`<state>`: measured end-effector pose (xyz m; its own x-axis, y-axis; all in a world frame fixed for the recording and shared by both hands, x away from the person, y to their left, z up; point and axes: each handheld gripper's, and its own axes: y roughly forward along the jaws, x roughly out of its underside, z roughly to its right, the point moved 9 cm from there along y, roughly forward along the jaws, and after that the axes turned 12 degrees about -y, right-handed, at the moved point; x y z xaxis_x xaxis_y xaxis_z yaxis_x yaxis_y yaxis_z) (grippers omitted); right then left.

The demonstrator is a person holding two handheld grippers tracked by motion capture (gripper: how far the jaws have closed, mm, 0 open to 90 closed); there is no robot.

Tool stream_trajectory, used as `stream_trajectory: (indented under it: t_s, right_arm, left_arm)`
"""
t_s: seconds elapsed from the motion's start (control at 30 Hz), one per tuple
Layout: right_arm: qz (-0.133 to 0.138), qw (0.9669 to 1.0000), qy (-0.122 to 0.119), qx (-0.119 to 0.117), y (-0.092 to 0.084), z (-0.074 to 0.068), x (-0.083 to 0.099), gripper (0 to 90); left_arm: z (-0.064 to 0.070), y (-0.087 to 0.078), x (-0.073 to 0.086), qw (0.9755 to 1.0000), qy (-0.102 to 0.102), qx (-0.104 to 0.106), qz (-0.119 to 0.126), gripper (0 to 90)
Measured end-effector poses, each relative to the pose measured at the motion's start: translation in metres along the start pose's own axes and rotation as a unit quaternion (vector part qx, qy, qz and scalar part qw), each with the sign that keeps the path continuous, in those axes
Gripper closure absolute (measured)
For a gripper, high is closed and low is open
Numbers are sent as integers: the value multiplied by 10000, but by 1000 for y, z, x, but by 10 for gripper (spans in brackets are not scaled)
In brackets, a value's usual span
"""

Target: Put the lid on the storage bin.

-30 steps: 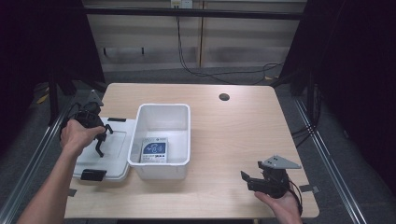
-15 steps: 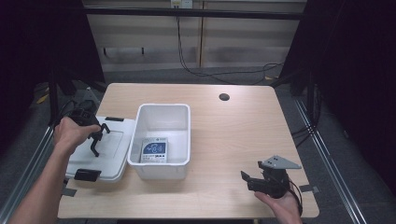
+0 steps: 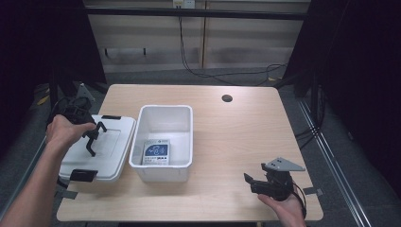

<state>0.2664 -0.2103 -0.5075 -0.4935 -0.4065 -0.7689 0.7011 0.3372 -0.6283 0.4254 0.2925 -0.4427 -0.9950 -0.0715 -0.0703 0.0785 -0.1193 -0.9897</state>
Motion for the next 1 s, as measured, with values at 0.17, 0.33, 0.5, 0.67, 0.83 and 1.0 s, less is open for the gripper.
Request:
stream_trajectory:
  t_s: [0.17,0.33,0.5,0.67,0.83,1.0]
  right_arm:
    - [7,10000,-11,1,0,0,0,244]
    - [-8,10000,-5,-11,0,0,0,241]
    - [4,10000,-12,-17,0,0,0,240]
    - [6,10000,-5,-6,0,0,0,239]
    - [4,10000,-11,-7,0,0,0,240]
    - [7,10000,-3,-7,0,0,0,240]
  left_arm:
    - [0,-5,0,10000,35,1,-8,849]
    - [-2,-12,1,10000,6,-23,8,849]
    - [-1,-17,0,10000,12,-12,4,849]
    - [2,-26,-2,9999,64,18,81,849]
    - [5,-36,-4,9999,78,19,150,849]
    - [9,-44,-4,9998,116,18,153,849]
